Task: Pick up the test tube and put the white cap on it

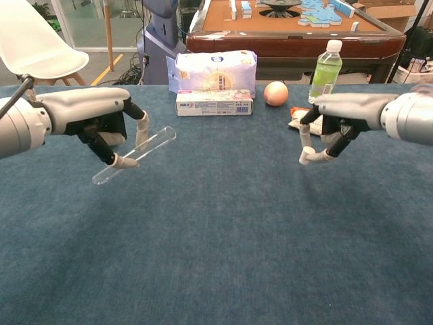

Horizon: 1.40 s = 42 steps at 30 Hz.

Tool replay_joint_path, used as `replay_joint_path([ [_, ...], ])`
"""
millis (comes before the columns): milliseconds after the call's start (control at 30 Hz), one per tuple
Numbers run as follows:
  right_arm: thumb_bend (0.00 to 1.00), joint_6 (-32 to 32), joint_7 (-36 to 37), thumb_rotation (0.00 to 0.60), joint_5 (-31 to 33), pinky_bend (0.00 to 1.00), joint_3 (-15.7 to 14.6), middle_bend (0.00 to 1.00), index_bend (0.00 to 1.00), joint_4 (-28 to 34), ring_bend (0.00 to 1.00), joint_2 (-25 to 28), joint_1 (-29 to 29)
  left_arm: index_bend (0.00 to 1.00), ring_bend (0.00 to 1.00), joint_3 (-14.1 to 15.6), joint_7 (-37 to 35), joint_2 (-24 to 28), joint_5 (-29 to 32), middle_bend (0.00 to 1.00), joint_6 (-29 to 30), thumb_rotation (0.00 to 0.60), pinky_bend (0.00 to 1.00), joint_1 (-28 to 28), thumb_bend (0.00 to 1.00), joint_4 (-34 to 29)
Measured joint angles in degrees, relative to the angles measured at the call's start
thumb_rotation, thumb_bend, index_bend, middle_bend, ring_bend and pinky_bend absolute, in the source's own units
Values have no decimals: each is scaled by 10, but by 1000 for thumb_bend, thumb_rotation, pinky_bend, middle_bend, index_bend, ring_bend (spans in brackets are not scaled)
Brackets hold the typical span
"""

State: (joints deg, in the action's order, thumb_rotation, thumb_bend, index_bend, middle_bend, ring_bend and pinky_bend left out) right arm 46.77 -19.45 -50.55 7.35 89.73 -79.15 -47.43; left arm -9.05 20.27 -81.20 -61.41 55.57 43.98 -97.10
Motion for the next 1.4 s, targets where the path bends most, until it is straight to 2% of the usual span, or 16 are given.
replay_joint_path([
  [200,379,17,99,600,-89,1000,43,1000,597,118,1000,97,20,637,1000,-21,-52,18,11,1000,-42,600,1000,14,277,-12],
  [300,379,24,145,600,-129,1000,63,1000,597,158,1000,136,29,637,1000,-33,-81,25,21,1000,-63,600,1000,22,277,-17],
  [433,379,31,188,600,-167,1000,79,1000,597,190,1000,161,37,637,1000,-48,-116,30,36,1000,-89,600,1000,34,277,-20],
  [633,378,38,221,600,-197,1000,91,1000,597,209,1000,165,37,637,1000,-65,-142,30,70,1000,-113,600,1000,55,277,-21],
  [833,379,40,213,600,-195,1000,91,1000,599,204,1000,142,27,637,1000,-74,-150,27,100,1000,-121,600,1000,75,277,-30],
  [1100,379,43,183,600,-170,1000,91,1000,599,201,1000,115,8,637,1000,-70,-142,25,123,1000,-114,600,1000,91,277,-45],
  [1400,379,35,160,600,-149,1000,84,1000,600,205,1000,108,-5,637,1000,-61,-138,27,131,1000,-103,600,1000,99,277,-50],
])
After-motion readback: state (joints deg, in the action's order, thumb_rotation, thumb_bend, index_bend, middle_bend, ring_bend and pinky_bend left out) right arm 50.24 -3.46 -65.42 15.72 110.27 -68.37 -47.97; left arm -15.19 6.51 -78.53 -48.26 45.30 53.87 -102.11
